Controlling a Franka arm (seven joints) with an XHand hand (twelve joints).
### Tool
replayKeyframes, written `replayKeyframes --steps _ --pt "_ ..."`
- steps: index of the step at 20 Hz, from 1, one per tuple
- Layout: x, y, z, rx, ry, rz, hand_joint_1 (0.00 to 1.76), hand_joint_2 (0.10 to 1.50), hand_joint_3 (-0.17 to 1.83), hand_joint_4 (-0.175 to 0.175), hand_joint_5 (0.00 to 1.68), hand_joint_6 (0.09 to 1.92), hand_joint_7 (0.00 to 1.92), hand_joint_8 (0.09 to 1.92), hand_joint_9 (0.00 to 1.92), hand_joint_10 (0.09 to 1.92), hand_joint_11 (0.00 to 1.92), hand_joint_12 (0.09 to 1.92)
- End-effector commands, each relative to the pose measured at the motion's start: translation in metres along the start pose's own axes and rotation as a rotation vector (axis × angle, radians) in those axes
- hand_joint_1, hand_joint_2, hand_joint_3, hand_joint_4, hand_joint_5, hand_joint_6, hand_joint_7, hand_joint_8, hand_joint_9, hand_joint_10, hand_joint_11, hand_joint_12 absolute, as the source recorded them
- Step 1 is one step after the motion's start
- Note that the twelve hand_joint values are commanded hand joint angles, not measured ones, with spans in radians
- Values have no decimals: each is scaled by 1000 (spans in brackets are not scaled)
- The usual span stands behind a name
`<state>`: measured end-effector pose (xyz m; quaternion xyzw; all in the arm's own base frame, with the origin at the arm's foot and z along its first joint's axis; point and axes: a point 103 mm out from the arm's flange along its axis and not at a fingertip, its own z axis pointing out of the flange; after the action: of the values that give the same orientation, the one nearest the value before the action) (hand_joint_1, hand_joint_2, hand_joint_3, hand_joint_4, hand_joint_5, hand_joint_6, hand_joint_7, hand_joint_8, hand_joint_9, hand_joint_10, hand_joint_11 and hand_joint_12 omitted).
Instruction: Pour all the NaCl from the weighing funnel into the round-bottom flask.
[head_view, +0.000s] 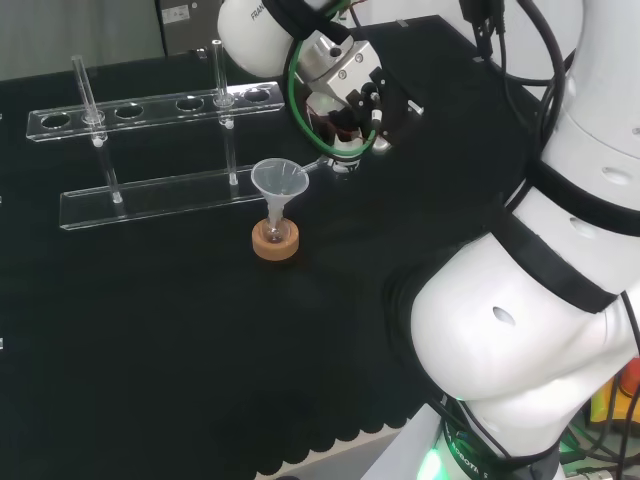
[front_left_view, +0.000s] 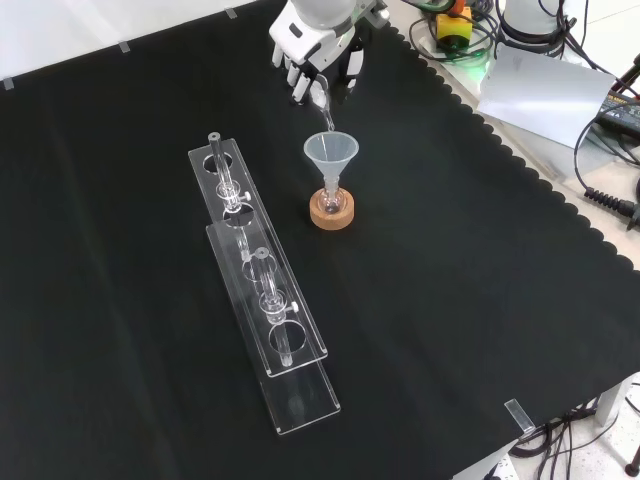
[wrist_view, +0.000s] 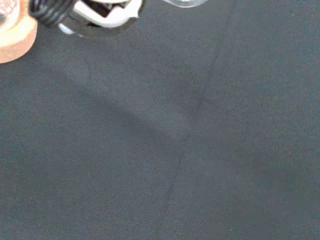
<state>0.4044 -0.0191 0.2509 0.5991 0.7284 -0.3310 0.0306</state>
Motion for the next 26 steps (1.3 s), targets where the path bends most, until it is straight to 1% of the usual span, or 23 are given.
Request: replayKeyframes --steps 1,8,12,19,26 --pt "4 3 -6 10 -34 -5 1090 763 616 97 1096 965 1165 559 1353 194 1046 907" --pt "10 9 -15 15 -71 -13 1090 763 617 97 1096 966 1163 559 1353 192 1046 906" --pt "12 11 -19 31 -116 -11 1090 762 618 97 1096 965 1162 559 1354 190 1046 906" --pt "11 12 -24 37 -144 -9 1091 761 619 97 1097 965 1161 559 1355 187 1047 905" --pt "16 12 -28 38 -188 -12 1091 760 621 96 1097 965 1160 559 1356 185 1048 904"
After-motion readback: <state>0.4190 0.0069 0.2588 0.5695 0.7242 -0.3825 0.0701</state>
